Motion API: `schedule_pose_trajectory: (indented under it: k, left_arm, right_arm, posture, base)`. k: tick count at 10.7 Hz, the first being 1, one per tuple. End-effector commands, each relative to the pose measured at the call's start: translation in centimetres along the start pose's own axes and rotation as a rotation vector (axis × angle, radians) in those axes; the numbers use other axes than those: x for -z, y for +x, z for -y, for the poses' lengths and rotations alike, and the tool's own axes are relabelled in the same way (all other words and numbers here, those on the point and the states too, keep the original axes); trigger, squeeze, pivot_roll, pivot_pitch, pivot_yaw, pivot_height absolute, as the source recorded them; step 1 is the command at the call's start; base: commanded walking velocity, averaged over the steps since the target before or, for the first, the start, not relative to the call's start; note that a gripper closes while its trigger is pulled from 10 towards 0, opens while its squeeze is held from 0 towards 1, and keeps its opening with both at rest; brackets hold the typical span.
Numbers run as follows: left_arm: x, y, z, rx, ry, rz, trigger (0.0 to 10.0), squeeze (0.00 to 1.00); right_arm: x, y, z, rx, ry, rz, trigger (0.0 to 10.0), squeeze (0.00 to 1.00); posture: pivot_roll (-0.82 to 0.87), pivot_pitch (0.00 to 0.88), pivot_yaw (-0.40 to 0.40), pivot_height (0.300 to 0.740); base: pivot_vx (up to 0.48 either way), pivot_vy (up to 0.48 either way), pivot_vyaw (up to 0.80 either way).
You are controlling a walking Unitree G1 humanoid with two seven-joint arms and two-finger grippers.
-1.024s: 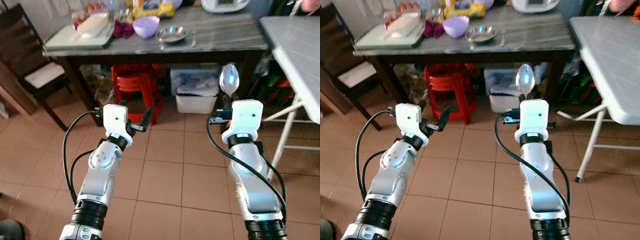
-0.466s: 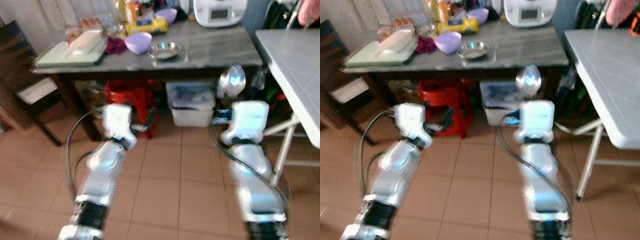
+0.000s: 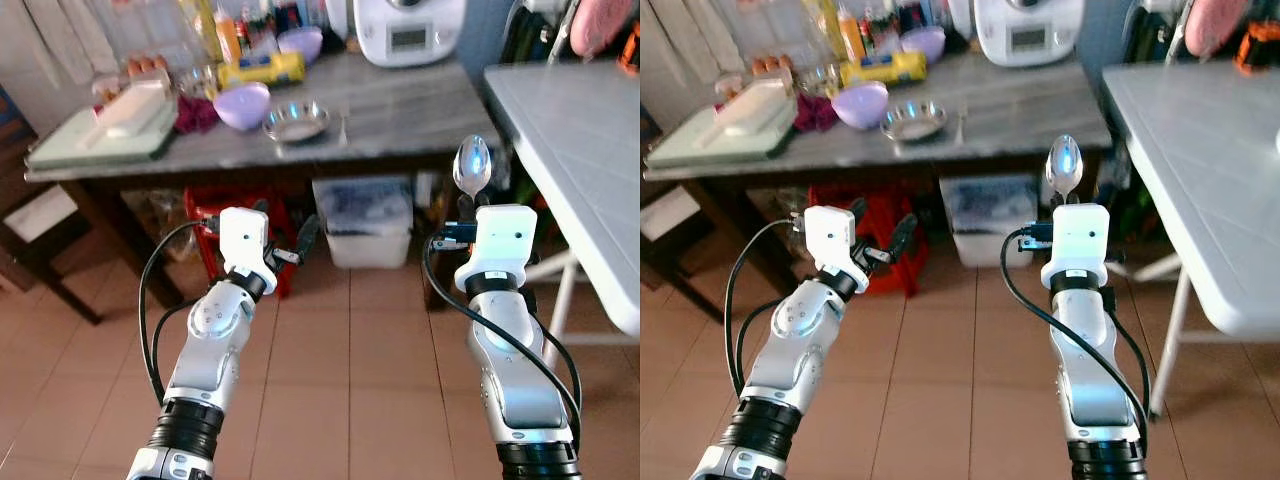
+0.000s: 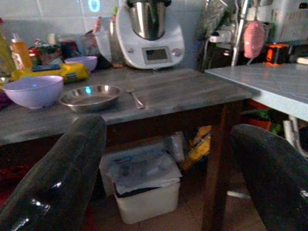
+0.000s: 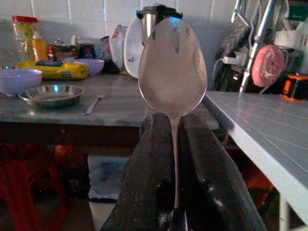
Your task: Setting the table
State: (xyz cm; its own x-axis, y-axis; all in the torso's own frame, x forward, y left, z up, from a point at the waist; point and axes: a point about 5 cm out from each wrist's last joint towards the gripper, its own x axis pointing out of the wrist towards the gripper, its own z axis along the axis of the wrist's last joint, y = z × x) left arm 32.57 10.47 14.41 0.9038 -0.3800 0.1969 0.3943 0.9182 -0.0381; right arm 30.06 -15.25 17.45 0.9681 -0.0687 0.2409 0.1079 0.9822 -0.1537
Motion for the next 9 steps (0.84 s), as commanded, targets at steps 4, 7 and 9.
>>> schedule_pose_trajectory:
  k: [4,7,9]
  left_arm:
    - [-0.09,-0.32,-0.89,-0.019,0.013,-0.003,10.0,0.00]
    - [0.02,-0.36,-0.78,-0.013,0.009,-0.007,10.0,0.00]
    - [0.05,-0.35,-0.70,-0.010,0.006,-0.007,10.0,0.00]
  right_arm:
    - [-0.59,0.06,-0.86,-0.023,0.010,0.030,10.0,0.00]
    - [-0.40,-0.02,-0.75,-0.016,0.044,0.016,10.0,0.00]
    - [-0.41,-0.03,-0.72,-0.016,0.040,0.018,10.0,0.00]
  posture:
    - [-0.20,0.070,0.122,0.740]
    - [-0.20,0.073,0.121,0.740]
    - [-0.20,0.074,0.120,0.740]
  base:
    - [0.398,0.000,0.35]
    - [0.398,0.000,0.00]
    - [0.401,0.000,0.00]
